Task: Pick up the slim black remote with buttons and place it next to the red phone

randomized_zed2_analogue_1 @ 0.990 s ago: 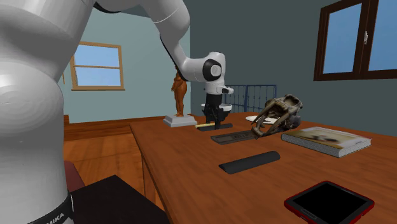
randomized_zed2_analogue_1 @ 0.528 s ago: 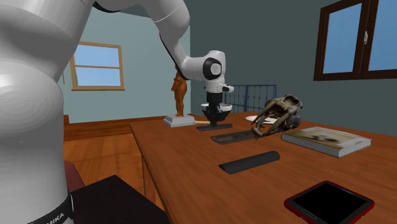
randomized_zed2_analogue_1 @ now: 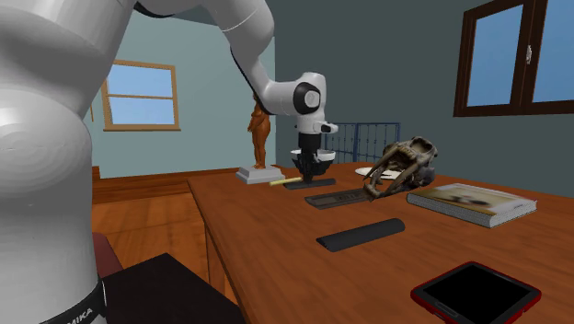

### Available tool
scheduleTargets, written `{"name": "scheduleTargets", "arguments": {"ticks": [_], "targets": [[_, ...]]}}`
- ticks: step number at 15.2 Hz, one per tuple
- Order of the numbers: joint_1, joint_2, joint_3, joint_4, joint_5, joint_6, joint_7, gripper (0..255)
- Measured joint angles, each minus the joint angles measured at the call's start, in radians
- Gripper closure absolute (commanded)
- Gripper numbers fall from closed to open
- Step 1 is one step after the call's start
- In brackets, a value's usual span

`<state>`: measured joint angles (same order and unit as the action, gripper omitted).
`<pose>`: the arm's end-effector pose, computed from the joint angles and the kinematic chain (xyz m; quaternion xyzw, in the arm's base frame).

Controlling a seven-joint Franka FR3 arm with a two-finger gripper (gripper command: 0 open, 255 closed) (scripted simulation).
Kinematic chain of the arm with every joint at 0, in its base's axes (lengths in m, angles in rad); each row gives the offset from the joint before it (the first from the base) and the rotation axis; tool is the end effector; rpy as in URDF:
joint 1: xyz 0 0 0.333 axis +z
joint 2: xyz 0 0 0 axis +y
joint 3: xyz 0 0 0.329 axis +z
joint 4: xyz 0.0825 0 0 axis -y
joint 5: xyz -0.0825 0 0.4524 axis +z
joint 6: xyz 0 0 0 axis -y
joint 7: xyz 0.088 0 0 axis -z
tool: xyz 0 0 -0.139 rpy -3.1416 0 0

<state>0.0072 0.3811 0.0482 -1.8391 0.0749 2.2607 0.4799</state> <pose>0.7016 0.0415 0.2650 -0.9710 0.2350 -0.0094 0.0423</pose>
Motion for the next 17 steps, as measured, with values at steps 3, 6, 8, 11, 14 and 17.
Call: {"name": "scheduleTargets", "arguments": {"ticks": [3,6,8,11,14,17], "targets": [[-0.001,-0.017,-0.001,0.006,-0.001,-0.032,0.002,255],[0.0,-0.037,-0.001,0.017,-0.002,-0.064,0.005,255],[-0.001,-0.051,-0.001,0.027,-0.002,-0.088,0.006,255],[-0.001,-0.064,-0.001,0.05,-0.003,-0.124,0.009,255],[-0.001,-0.078,-0.001,0.068,-0.003,-0.156,0.011,255],[-0.015,-0.117,-0.007,0.034,0.001,-0.162,-0.01,255]]}}
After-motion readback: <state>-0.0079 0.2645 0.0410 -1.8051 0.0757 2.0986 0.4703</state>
